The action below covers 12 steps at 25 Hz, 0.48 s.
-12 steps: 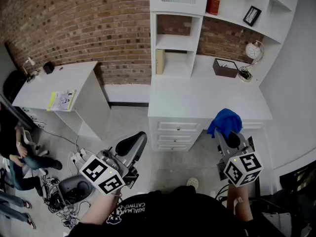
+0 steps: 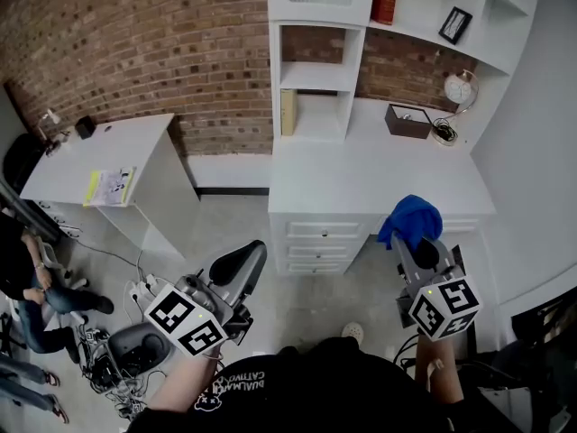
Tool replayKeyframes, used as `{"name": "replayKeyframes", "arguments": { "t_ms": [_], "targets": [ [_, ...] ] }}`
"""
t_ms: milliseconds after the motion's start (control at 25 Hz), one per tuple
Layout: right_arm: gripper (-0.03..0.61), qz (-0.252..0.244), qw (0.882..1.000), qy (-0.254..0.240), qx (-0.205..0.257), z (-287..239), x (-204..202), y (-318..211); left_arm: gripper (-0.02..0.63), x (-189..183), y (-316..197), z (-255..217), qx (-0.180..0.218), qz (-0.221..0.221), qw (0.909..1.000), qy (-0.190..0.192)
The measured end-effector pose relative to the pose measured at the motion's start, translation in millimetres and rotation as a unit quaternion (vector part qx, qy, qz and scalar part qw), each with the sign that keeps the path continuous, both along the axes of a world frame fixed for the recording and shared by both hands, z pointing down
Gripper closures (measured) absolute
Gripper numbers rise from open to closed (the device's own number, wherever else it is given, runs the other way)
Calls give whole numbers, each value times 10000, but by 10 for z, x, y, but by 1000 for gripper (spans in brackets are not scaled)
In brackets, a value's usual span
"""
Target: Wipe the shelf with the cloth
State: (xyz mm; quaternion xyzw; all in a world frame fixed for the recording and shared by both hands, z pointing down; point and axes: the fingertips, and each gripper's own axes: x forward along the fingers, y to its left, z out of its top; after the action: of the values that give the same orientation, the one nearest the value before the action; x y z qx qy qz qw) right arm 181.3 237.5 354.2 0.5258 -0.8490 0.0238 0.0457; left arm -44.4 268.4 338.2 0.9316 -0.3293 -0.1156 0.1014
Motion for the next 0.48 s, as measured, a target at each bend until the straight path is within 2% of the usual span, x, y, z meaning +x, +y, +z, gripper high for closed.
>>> {"name": "replayKeyframes", "arguments": {
  "t_ms": [200, 480],
  "targets": [
    [518, -18, 9995, -250, -192, 48, -37, -76, 615, -92, -27, 118, -133, -49, 9999, 45],
    [518, -141, 9998, 63, -144, -6, -4, -459, 615, -65, -328, 120, -126, -185, 9997, 92]
  ]
}}
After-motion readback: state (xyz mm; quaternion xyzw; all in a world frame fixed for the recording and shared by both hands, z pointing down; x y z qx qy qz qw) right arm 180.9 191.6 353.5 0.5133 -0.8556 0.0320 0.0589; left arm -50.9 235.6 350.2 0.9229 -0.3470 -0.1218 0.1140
